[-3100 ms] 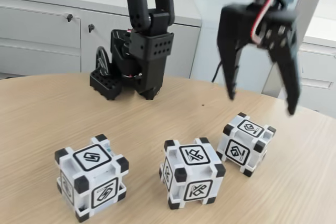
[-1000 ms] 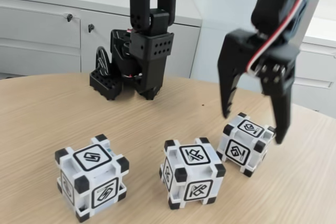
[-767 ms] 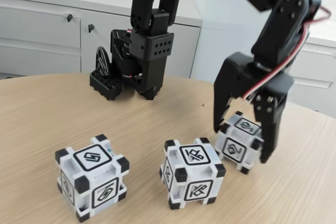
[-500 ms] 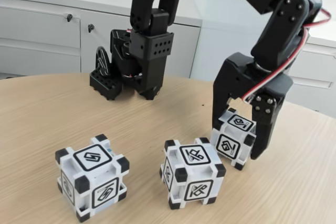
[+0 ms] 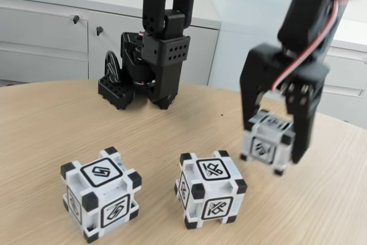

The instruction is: Stack cubes from left to right.

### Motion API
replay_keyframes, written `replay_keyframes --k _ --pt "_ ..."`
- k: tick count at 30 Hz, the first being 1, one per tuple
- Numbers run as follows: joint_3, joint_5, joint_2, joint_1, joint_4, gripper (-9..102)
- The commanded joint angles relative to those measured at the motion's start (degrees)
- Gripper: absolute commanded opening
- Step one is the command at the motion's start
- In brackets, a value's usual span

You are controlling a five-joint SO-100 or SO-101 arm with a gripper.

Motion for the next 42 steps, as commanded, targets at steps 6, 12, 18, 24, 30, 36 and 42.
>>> replay_keyframes --k 6,12,18,24,30,36,42 --pt "-0.53 -1.41 19.69 9.67 0.44 18" --pt "-0.53 -9.49 25.31 21.53 0.44 18" --pt "-0.62 -17.49 25.31 34.98 0.35 18" --pt "-0.26 -22.59 24.61 44.65 0.35 17" --pt "0.0 -22.06 24.26 49.48 0.35 17" --pt "0.09 -21.27 24.26 54.23 0.35 17" --pt "2.37 -21.45 24.17 56.51 0.35 17"
